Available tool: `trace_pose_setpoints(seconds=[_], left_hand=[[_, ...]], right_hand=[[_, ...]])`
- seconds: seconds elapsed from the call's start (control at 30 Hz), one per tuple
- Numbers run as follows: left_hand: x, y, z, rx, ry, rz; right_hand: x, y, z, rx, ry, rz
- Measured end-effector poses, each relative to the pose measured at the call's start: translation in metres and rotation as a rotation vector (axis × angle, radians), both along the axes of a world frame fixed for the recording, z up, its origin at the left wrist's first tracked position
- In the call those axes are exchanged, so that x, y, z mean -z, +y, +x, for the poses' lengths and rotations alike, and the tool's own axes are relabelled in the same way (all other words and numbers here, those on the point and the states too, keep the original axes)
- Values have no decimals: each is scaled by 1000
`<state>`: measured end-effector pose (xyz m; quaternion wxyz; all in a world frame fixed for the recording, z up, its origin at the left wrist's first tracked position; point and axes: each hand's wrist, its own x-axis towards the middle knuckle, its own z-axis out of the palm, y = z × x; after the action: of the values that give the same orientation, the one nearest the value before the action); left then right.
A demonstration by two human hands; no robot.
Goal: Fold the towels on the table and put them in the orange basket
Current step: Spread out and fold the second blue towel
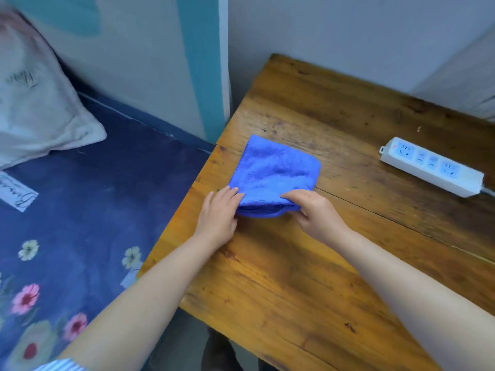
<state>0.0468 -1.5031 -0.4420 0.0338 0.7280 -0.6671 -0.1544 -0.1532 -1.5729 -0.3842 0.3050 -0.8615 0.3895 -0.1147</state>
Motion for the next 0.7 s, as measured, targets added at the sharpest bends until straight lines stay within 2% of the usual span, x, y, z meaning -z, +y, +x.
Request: trace_pose_setpoints(seconds=[0.13,0.27,0.37,0.47,0.6,0.7], left_hand=[[-14,17,-5,-260,224,-172],[-46,44,11,-303,351,-219],[-77,71,34,-323,364,-252],[-114,108,59,-437,389,-311],[-149,181,91,-540,316,-286],[-171,264,115,-657,261,-250]], right_hand=[[-22,-5,0,40,-41,136],[-43,-2,5,-40,-28,188],[-57,9,22,-130,-87,211],[-64,37,57,-243,-111,269],[-61,96,121,-256,-58,193],[-72,160,167,-349,-94,91]])
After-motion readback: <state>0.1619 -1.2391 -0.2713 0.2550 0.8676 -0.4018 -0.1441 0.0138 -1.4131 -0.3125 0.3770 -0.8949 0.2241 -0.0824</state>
